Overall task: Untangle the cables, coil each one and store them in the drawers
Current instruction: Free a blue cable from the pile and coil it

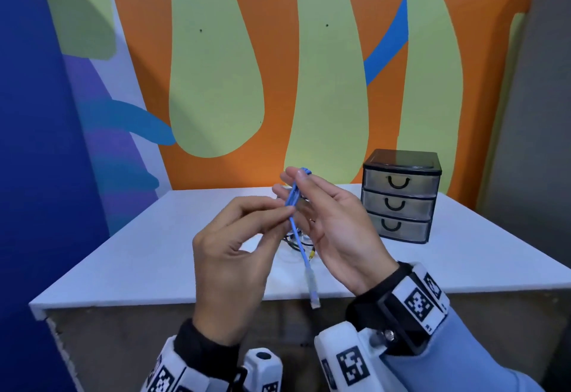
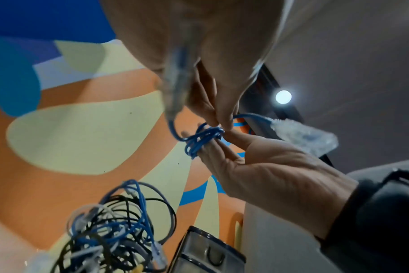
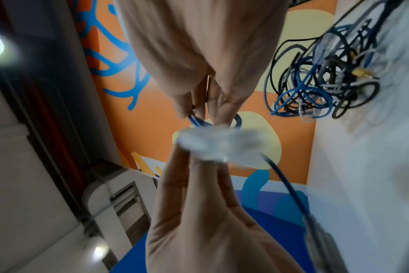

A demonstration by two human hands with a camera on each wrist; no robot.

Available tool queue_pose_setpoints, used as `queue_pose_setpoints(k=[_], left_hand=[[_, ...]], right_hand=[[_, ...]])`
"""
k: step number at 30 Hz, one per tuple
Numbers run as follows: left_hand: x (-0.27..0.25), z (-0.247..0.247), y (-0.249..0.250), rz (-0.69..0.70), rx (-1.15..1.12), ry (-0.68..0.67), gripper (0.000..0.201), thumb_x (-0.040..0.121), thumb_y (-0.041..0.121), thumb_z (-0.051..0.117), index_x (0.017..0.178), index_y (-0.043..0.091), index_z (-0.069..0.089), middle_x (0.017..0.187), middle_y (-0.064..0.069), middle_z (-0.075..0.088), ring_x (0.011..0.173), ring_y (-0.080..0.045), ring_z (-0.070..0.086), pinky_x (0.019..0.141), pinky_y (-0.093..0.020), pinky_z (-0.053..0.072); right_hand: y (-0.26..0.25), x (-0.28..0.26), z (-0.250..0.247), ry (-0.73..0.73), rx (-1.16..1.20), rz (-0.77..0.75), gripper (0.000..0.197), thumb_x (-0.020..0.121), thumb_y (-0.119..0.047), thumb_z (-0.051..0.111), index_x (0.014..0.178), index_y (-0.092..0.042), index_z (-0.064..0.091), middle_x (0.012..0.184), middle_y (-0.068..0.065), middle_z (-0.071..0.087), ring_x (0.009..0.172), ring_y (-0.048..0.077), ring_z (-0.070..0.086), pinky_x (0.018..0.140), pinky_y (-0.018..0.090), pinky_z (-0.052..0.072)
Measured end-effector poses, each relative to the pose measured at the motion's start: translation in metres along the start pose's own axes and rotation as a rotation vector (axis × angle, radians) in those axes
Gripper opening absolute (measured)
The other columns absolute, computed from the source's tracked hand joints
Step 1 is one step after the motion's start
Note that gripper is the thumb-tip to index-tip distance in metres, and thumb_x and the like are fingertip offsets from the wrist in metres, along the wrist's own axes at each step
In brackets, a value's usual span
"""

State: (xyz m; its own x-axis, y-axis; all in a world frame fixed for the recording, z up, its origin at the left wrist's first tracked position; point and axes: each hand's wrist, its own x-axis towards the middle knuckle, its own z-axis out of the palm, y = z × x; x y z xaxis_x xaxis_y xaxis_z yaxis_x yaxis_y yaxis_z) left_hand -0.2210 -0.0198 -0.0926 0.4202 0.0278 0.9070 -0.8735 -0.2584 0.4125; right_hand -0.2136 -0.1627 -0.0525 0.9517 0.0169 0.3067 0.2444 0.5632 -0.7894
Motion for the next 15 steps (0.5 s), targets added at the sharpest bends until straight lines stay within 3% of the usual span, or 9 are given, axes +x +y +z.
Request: queue_pose_setpoints(k=[2,5,8,11,13,15], left_hand=[[0.001,-0.001,0.0,0.102,0.11,-0.089,0.021,0.089,-0.001,0.08,0.104,0.012,0.084,0.104,0.002,0.076,0.098,-0.016,0.075,0.085,-0.022,0.056],[0.002,0.0,-0.004,0.176,0.176,-0.195,0.019,0.091,0.002,0.08,0.107,0.011,0.084,0.107,0.004,0.075,0.097,-0.007,0.073,0.084,-0.023,0.057],[0.005,-0.001,-0.01,0.213,0.206,-0.266,0.018,0.09,0.002,0.083,0.105,0.012,0.084,0.106,0.004,0.073,0.096,-0.006,0.071,0.082,-0.025,0.058],[0.009,0.001,-0.008,0.201,0.26,-0.215,0.015,0.088,0.012,0.087,0.101,0.017,0.083,0.104,0.004,0.065,0.095,-0.009,0.066,0.081,-0.027,0.055],[0.011,0.001,-0.004,0.132,0.225,-0.182,0.026,0.086,0.02,0.089,0.109,0.019,0.077,0.108,0.009,0.068,0.101,-0.011,0.067,0.086,-0.027,0.054],[0.013,0.0,-0.002,0.052,0.145,-0.211,0.04,0.083,0.021,0.09,0.118,0.021,0.071,0.11,0.016,0.073,0.104,-0.01,0.071,0.091,-0.026,0.056]], right_hand=[[-0.003,0.001,0.0,0.008,0.057,0.015,0.026,0.1,-0.017,0.066,0.117,0.001,0.073,0.124,0.01,0.076,0.117,0.02,0.073,0.093,0.024,0.06],[-0.002,0.004,-0.001,0.022,0.133,0.017,0.027,0.098,-0.012,0.068,0.118,0.006,0.071,0.123,0.014,0.075,0.119,0.022,0.072,0.102,0.033,0.056],[0.001,0.006,-0.002,0.034,0.113,0.021,0.033,0.09,-0.015,0.074,0.115,0.006,0.073,0.126,0.018,0.073,0.124,0.023,0.068,0.1,0.032,0.058],[0.003,0.003,-0.004,0.033,0.005,0.058,0.044,0.083,-0.025,0.078,0.116,0.004,0.075,0.128,0.022,0.071,0.112,0.022,0.071,0.082,0.027,0.057],[0.003,0.001,-0.007,0.016,-0.008,0.059,0.049,0.081,-0.027,0.078,0.117,0.007,0.073,0.117,0.021,0.072,0.101,0.025,0.067,0.073,0.026,0.057],[0.003,0.0,-0.01,-0.011,0.0,0.061,0.052,0.082,-0.027,0.077,0.116,0.011,0.07,0.11,0.021,0.066,0.104,0.031,0.065,0.086,0.031,0.062]])
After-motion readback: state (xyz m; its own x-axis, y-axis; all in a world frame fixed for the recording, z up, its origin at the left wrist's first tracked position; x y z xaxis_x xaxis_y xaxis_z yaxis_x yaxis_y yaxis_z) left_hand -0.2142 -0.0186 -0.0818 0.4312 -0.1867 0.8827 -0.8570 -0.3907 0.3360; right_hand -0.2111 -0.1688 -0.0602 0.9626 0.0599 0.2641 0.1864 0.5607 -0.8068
